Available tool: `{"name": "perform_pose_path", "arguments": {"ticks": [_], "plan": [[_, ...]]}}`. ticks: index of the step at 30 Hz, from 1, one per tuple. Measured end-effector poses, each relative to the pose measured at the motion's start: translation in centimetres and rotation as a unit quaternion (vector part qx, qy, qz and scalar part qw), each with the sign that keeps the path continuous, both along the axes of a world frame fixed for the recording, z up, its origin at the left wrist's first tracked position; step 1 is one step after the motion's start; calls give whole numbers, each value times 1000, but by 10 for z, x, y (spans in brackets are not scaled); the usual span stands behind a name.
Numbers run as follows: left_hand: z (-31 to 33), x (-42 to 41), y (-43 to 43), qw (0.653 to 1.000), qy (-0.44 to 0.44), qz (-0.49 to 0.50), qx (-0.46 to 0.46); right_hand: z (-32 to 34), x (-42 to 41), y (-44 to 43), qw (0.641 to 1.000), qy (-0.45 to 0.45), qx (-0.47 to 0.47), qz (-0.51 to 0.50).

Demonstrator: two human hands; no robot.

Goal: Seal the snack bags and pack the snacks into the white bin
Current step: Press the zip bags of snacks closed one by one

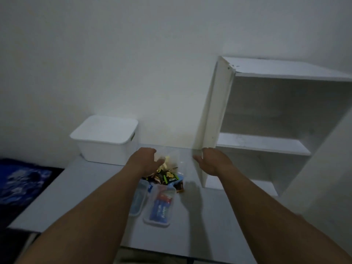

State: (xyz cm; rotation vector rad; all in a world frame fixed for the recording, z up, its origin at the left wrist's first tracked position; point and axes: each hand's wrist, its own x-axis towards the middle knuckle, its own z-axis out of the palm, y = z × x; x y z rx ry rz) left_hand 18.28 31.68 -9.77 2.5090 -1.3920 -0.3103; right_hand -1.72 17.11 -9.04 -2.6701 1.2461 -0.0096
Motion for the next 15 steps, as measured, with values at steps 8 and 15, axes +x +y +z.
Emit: {"name": "perform_pose_path", "arguments": {"ticks": [8,15], "plan": [[-31,73,-4,998,8,60,1,-34,99,-23,996,12,20,86],[-78,154,-44,999,10,36,33,-82,186,-37,993,5,72,98]]}}
